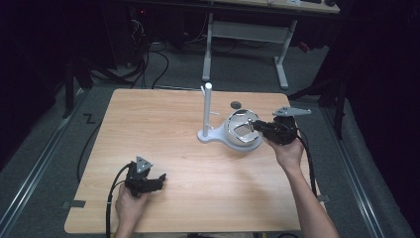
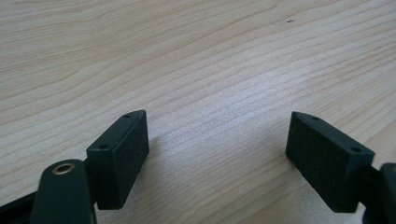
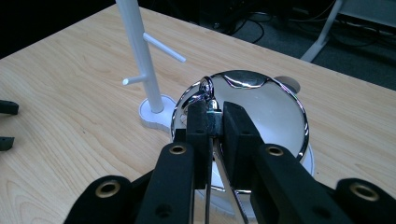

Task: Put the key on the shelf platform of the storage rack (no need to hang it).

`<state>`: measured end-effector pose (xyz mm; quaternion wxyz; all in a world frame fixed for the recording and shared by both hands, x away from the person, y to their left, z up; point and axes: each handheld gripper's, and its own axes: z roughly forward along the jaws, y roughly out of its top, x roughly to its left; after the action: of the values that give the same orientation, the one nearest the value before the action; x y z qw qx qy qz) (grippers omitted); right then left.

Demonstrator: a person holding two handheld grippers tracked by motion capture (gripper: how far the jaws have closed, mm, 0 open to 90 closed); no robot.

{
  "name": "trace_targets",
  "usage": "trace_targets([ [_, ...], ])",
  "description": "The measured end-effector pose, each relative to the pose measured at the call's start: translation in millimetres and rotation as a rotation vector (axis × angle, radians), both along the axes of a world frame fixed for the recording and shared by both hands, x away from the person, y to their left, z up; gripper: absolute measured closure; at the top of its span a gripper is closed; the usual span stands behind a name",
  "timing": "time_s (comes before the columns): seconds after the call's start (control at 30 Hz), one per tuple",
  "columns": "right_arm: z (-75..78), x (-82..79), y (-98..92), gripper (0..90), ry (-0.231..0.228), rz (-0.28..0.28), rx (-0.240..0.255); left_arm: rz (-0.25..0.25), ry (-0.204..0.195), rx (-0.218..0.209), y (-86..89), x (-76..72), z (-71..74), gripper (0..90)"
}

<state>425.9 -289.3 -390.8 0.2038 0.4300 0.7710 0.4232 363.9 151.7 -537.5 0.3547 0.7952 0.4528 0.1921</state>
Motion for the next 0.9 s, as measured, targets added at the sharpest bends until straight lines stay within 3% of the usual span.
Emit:
trace_targets([
  [0.9,-23.9,30.3,10.3,81.9,0.072,-0.016,-0.006,0.000,0.000,0.001,0.0,0.0,0.0,21.6],
])
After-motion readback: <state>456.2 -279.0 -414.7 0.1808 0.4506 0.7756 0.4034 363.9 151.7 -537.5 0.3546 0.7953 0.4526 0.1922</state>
